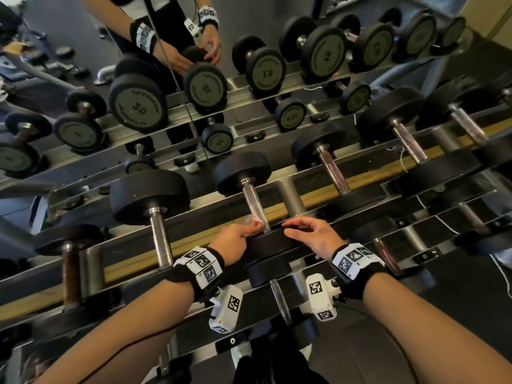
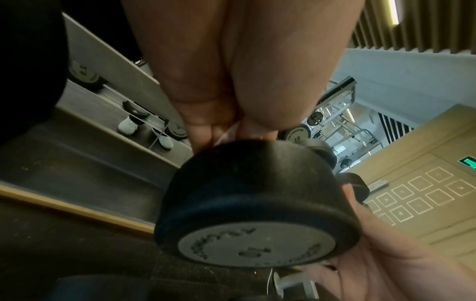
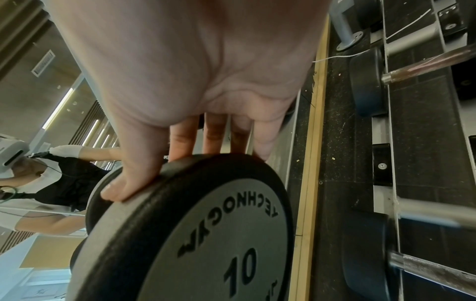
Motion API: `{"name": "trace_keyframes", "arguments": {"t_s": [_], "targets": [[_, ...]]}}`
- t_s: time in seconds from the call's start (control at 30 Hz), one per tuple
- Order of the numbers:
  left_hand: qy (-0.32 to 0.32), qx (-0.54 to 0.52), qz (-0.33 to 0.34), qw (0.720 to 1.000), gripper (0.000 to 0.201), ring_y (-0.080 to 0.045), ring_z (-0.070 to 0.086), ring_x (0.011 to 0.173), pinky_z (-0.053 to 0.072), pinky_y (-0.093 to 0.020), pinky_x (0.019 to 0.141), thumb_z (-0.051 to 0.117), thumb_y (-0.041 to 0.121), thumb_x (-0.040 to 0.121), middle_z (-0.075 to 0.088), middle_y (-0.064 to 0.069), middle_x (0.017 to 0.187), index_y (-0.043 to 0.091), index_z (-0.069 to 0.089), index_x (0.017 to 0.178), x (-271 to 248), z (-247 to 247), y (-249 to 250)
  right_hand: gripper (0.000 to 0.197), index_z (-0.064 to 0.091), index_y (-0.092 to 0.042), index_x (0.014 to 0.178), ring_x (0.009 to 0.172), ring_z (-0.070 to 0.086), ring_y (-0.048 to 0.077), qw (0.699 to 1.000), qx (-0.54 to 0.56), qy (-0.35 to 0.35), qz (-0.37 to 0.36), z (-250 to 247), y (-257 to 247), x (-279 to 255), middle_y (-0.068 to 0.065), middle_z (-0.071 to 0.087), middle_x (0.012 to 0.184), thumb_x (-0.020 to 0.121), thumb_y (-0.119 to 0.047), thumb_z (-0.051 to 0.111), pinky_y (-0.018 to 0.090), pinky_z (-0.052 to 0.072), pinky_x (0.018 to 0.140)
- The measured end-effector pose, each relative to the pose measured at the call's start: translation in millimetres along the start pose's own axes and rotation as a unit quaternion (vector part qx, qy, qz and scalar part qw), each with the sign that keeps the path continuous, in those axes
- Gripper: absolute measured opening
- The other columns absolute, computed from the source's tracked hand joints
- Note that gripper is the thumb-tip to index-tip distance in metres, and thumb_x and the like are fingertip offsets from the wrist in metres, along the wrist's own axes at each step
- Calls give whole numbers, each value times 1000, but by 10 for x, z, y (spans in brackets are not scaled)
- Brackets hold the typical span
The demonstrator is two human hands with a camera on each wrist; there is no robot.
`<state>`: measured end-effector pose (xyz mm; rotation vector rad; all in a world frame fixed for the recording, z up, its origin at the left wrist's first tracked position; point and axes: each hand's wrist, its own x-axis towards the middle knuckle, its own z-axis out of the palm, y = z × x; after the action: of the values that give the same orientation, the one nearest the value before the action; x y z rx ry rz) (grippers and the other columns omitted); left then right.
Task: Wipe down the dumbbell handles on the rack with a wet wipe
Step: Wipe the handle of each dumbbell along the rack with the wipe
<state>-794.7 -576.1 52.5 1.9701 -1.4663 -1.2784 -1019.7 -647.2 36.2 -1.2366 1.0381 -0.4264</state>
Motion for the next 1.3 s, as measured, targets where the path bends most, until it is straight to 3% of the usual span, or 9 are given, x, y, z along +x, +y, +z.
{"name": "trace_keyframes", "arguments": {"t_s": [0.1, 0.27, 0.47, 0.57, 0.7, 0.9, 1.03, 1.13, 1.3], "targets": [[-41, -186, -37, 981, 25, -11, 67, 105, 50, -23, 94, 55, 22, 102, 73, 1, 114, 16, 73, 117, -78, -91, 79, 20, 71, -28, 105, 102, 64, 13, 1000, -5, 0, -4, 9, 1, -11, -1, 67, 109, 86, -24, 73, 18, 55, 73], [76, -530, -103, 838, 17, -16, 54, 71, 50, -26, 64, 48, 10, 103, 54, -8, 88, 2, 61, 112, 36, -275, 95, 20, 71, -28, 105, 101, 65, 13, 1000, 7, 1, -9, 10, 47, 5, 0, 67, 110, 85, -24, 73, 16, 55, 68], [116, -445, -49, 887, 24, -9, 53, 90, 45, -22, 86, 41, 8, 106, 61, 0, 93, 4, 60, 121, 321, -218, 317, 16, 74, -30, 97, 103, 67, 15, 999, 2, 19, -37, 21, 124, 83, 0, 72, 107, 83, -22, 76, 31, 51, 93], [111, -186, 2, 976, 41, -14, 50, 122, 36, -23, 108, 40, 7, 106, 55, -3, 133, 6, 45, 147, 365, -73, 280, 17, 74, -31, 98, 105, 67, 17, 999, -1, 18, -37, 18, 150, 86, -1, 73, 107, 82, -26, 77, 34, 51, 96], [72, 47, 49, 995, 52, -21, 31, 148, 19, -13, 114, 40, -3, 103, 34, -4, 160, 18, 41, 151, 302, 28, 118, 18, 74, -32, 100, 100, 69, 12, 999, 12, 6, -33, 6, 147, 66, -4, 73, 105, 83, -27, 76, 24, 55, 84], [41, 69, 81, 993, 45, -19, 46, 138, 31, -25, 112, 42, 3, 103, 51, 3, 149, 22, 54, 143, 219, -12, 97, 19, 74, -25, 102, 94, 71, 10, 999, 45, 7, -27, 29, 141, 56, -3, 74, 100, 84, -21, 75, 21, 56, 75], [-31, -30, 38, 998, 40, -15, 51, 126, 36, -2, 95, 43, 6, 105, 56, 7, 133, 21, 58, 139, 114, -52, 138, 18, 74, -28, 101, 95, 70, 12, 999, 46, 7, -25, 29, 143, 60, -3, 74, 101, 84, -22, 75, 23, 56, 77], [-47, -29, 31, 998, 46, -16, 51, 129, 36, -29, 113, 44, 16, 106, 55, 3, 140, 33, 43, 149, 117, -128, 198, 18, 73, -28, 102, 97, 69, 13, 999, 46, 10, -26, 41, 146, 49, -3, 73, 103, 85, -23, 74, 22, 55, 75], [-69, -139, -20, 988, 45, -21, 60, 100, 50, -21, 82, 41, 9, 106, 64, -12, 113, 23, 39, 149, 30, -210, 194, 18, 72, -31, 102, 97, 68, 13, 999, 39, 14, -26, 45, 142, 24, -3, 71, 104, 85, -27, 74, 19, 55, 72]]}}
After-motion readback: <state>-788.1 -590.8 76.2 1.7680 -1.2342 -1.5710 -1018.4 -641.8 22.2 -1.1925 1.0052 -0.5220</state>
